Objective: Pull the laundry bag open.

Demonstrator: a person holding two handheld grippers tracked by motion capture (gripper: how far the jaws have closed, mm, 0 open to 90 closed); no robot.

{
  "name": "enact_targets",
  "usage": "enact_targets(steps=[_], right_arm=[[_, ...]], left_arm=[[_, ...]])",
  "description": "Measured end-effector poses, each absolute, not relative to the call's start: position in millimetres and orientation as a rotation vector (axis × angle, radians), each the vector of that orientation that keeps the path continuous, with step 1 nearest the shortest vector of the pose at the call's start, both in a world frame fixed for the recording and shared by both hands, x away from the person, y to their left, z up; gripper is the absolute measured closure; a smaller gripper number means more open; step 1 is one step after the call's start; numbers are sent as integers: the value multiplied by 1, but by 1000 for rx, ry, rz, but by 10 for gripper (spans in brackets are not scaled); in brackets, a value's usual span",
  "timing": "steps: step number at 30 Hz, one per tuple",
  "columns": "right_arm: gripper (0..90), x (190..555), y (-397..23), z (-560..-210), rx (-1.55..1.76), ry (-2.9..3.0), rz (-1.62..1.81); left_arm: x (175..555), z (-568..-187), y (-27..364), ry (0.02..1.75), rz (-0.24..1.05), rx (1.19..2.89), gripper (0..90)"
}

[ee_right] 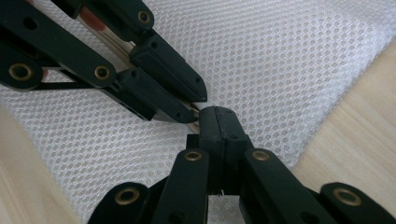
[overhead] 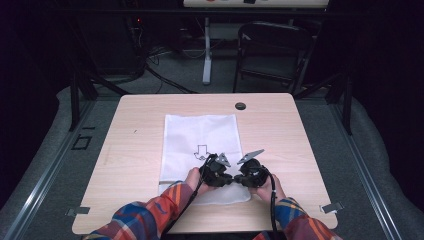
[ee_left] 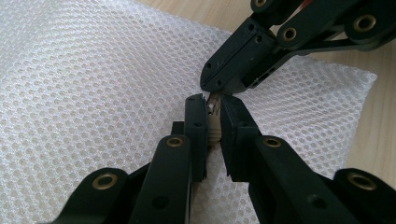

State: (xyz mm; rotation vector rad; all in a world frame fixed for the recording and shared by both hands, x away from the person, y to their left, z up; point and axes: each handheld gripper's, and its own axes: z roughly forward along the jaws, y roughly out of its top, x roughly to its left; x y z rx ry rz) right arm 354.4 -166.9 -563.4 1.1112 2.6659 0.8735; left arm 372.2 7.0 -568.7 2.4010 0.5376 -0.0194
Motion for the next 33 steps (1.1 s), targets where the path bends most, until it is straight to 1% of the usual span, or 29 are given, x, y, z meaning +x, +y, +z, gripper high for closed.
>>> enact_targets(steps=[7,18,28,33], right_arm=[[900,354,-166,-564,1108,2664,872],[900,354,-167,-564,1129,2660,887],[900,355,-167,-564,1125,2666,882],[900,355,-166,-563,1123,2670,857]], left_arm=[[372,-568,7,505,4,2416,817],[373,-568,10,502,-13,2410,818],[375,-566,23,510,-26,2418,818],[375,-565,23,503,-26,2423,817]])
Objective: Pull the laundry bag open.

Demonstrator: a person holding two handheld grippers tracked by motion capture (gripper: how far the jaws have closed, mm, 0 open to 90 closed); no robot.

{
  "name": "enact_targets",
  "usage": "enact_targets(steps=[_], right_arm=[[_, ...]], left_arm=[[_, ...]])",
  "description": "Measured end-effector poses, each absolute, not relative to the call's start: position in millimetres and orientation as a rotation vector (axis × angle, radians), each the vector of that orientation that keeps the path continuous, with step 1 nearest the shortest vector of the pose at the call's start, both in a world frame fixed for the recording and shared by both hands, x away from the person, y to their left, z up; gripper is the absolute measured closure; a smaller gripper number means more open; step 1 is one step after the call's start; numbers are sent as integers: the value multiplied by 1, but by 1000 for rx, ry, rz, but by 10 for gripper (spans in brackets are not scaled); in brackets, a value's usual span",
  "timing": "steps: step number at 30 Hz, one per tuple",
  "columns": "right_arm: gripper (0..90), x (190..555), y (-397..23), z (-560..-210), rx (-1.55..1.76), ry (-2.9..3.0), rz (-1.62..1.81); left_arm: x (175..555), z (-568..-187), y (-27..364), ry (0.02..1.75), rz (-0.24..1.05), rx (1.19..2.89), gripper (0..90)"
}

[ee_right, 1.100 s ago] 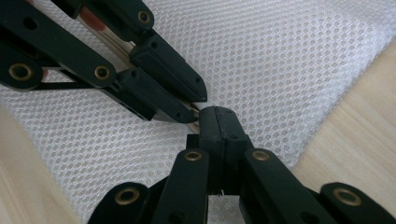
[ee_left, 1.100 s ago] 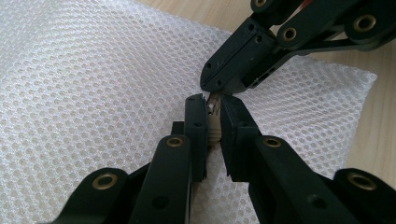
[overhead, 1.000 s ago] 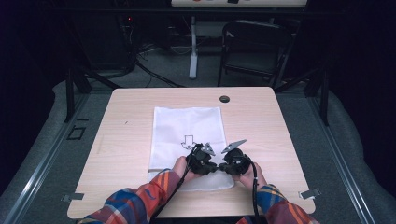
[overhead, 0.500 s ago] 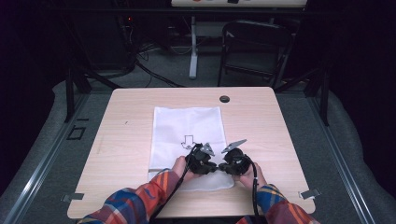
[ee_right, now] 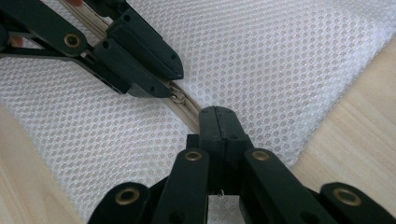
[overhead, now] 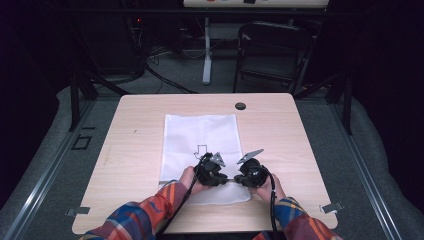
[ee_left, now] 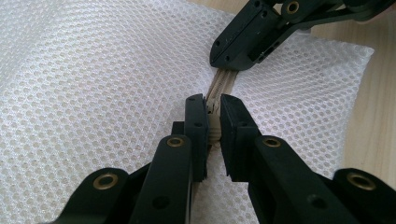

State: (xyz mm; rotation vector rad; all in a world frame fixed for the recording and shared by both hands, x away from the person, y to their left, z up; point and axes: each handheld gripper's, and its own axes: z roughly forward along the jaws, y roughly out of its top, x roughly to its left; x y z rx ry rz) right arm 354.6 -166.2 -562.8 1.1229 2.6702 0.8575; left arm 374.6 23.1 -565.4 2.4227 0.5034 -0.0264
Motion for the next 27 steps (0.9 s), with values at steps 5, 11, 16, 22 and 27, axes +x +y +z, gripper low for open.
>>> enact_targets(steps=[5,11,16,22,27], right_arm=[[900,354,-166,-562,1137,2688,837],[900,353,-165,-562,1127,2688,825],[900,352,-165,-562,1097,2682,822],[900,352,-165,-558,1057,2635,828],[900,353,-166,-557,1055,2626,850]], left_arm=[[376,-565,28,504,-15,2445,817],[377,-565,35,525,-25,2440,816],[377,-566,35,520,-36,2441,814],[377,-566,34,503,-32,2442,812],[378,-567,35,503,-45,2437,812]])
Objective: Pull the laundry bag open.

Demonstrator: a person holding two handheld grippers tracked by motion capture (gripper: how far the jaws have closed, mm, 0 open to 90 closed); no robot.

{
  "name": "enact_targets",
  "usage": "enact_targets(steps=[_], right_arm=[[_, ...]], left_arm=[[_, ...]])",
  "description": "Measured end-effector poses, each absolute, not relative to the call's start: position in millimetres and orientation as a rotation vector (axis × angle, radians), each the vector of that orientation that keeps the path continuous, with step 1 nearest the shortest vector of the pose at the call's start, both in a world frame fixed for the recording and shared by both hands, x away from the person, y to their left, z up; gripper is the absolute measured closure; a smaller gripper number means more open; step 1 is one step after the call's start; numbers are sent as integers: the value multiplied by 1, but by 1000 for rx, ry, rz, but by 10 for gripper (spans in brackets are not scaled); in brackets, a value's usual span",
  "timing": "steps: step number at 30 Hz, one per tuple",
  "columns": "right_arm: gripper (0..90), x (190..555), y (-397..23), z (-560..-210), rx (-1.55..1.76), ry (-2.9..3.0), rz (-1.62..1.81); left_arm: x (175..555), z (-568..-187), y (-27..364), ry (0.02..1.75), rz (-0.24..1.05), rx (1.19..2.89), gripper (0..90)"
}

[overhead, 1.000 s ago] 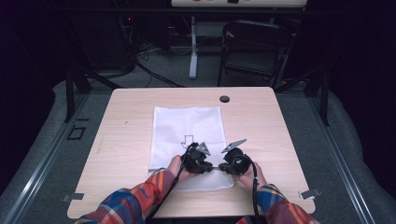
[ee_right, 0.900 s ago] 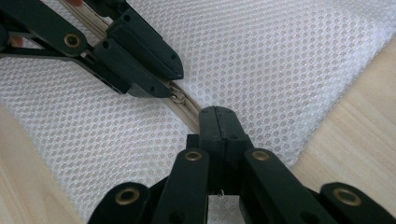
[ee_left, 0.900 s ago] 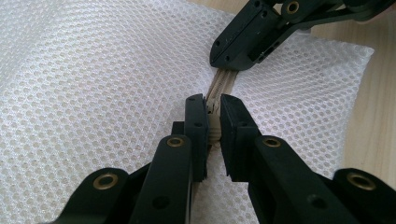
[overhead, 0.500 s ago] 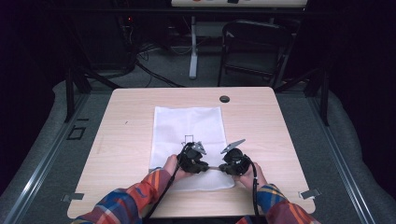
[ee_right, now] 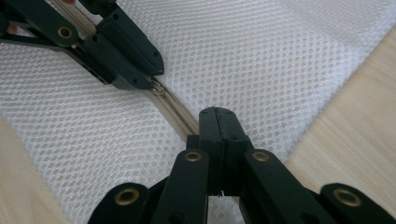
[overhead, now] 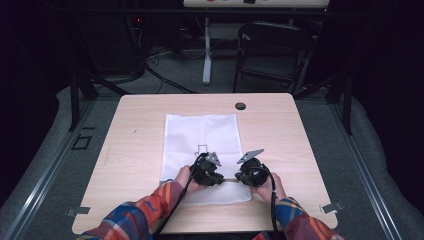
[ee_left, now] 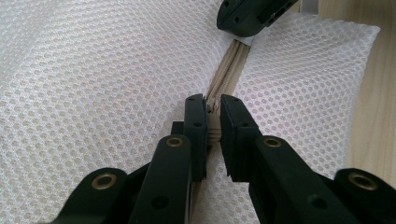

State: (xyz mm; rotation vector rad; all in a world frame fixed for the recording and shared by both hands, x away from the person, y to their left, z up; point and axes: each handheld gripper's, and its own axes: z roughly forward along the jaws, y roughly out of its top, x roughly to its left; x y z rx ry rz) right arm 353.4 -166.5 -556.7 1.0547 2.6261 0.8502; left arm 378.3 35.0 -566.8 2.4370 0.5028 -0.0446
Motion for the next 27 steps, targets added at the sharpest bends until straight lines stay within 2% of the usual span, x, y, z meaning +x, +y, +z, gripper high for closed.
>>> enact_targets(steps=[13,27], right_arm=[[900,346,-152,-564,891,2612,785],[900,351,-156,-563,974,2650,784]], left_arm=[[379,-567,35,515,-50,2437,812],[379,-565,37,510,-44,2448,815]])
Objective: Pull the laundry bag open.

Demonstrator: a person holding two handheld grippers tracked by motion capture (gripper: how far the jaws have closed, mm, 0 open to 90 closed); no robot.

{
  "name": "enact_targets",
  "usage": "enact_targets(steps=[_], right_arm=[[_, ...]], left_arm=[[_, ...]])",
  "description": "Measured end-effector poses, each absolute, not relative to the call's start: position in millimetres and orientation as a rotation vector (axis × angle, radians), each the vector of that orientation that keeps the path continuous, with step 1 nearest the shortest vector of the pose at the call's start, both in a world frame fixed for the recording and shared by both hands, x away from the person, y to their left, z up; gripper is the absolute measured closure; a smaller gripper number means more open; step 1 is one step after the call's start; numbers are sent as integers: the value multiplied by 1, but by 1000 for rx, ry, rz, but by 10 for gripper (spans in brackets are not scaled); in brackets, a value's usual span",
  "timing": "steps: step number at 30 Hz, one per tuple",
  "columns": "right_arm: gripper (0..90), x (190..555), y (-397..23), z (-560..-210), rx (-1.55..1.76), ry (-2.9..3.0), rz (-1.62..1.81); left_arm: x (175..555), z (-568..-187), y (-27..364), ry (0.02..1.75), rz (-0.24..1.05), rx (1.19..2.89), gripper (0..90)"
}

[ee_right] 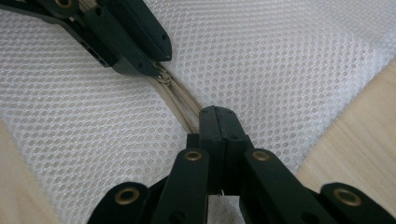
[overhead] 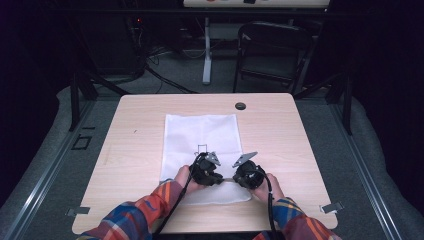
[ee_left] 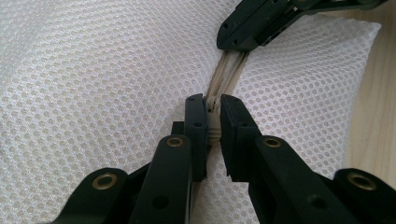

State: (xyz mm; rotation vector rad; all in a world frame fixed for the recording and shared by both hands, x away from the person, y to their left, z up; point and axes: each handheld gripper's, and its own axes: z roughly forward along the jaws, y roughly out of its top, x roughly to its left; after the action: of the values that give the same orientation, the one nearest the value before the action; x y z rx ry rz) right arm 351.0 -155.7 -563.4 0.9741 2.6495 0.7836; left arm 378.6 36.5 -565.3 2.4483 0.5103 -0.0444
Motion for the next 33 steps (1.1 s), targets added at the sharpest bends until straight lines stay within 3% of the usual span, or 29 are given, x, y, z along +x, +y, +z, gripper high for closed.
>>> enact_targets(steps=[33], right_arm=[[900,353,-158,-562,997,2662,769]], left_arm=[[382,-562,57,553,-87,2463,815]])
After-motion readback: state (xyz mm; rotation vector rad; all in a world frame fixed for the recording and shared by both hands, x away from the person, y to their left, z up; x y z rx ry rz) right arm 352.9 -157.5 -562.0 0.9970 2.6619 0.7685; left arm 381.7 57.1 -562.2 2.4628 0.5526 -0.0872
